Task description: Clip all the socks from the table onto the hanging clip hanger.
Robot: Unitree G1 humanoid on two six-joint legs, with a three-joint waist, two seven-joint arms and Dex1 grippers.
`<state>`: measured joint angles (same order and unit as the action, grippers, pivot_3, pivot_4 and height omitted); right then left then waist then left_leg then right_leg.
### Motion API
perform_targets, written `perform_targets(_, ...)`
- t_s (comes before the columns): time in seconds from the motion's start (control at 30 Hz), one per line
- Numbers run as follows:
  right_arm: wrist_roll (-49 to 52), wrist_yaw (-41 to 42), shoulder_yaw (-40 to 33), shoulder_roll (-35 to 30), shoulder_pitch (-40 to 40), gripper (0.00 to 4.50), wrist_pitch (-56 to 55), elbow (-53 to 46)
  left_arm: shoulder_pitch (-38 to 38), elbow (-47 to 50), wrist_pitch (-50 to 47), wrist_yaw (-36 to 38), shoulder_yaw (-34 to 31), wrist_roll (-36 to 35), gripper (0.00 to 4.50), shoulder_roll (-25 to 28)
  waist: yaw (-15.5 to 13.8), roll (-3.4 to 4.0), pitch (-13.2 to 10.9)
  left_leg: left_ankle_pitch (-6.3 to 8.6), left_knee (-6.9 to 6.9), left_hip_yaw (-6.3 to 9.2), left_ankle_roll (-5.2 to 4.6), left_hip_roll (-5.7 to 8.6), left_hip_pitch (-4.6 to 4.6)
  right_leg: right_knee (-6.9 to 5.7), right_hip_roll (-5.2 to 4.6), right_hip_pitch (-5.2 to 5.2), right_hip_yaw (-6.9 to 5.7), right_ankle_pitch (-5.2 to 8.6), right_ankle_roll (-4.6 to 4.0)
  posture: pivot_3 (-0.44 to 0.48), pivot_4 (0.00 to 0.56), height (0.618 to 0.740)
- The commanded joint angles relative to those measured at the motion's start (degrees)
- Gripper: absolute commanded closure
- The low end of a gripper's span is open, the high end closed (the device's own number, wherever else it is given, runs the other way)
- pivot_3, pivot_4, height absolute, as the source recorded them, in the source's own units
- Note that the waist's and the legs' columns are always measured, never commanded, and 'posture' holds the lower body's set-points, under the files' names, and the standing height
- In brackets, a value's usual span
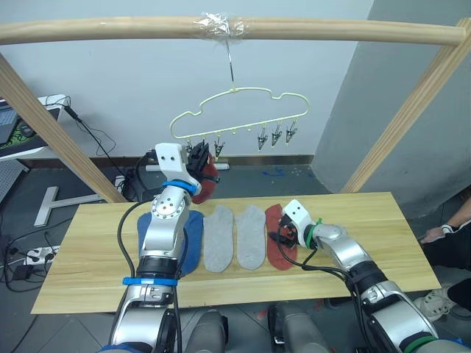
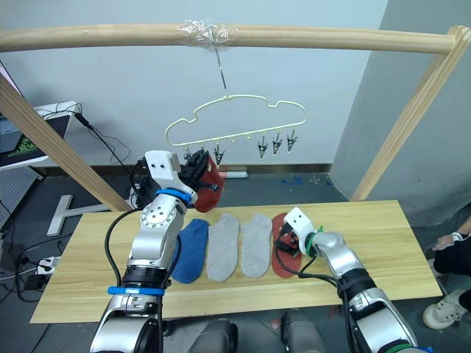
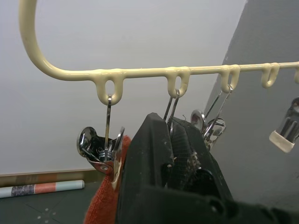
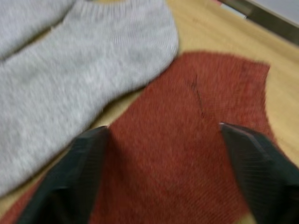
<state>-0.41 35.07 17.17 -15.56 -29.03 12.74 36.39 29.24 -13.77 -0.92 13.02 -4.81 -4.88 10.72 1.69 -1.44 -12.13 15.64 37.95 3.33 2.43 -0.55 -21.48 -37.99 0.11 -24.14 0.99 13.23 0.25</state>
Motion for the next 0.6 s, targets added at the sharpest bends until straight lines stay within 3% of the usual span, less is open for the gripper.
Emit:
perform_targets(0.03, -3.1, 1.1, 1.0, -1.8, 1.3, 2.11, -3.1, 3.5, -0.7, 1.8, -0.3, -0.4, -0.1, 0.1, 4.5, 0.3, 0.0, 0.0, 0.0, 0.0, 0.0, 0.01, 0.0, 0.0, 0.02, -0.01, 0.0, 0.02, -0.01, 0.01, 0.01, 0.026, 0.196, 0.74)
perform_targets(0.27, -4.1, 2.7, 0.4, -3.1, 2.3, 4.49, -5.5, 3.1, -1.0, 1.9, -0.6, -0.3, 0.0, 0.1, 4.5, 0.4, 0.0, 0.0, 0.0, 0.01, -0.04, 0.01, 0.0, -0.01, 0.63, 0.04, 0.01, 0.6, 0.0, 0.17, 0.29, 0.022, 0.199, 0.74)
perform_targets(0.4, -4.0, 3.3, -0.4, -4.3, 3.5, 4.49, -8.6, -1.1, -0.7, 1.9, -1.9, 0.7, -0.5, -1.7, 4.5, 0.1, 0.0, 0.0, 0.0, 0.01, -0.02, 0.0, 0.0, 0.01, 0.66, 0.03, 0.18, 0.65, 0.02, 0.18, 0.3, 0.019, 0.198, 0.74)
perform_targets(0.6, -3.5, 1.1, -2.6, -6.1, 7.0, 4.49, -13.4, -15.0, 0.1, 4.5, -15.4, 2.1, -7.5, -16.7, 4.5, -3.0, 0.3, 0.0, 0.0, 0.02, -0.05, -0.05, 0.01, -0.04, 0.62, 0.09, 0.17, 0.62, 0.07, 0.18, 0.31, 0.022, 0.195, 0.74)
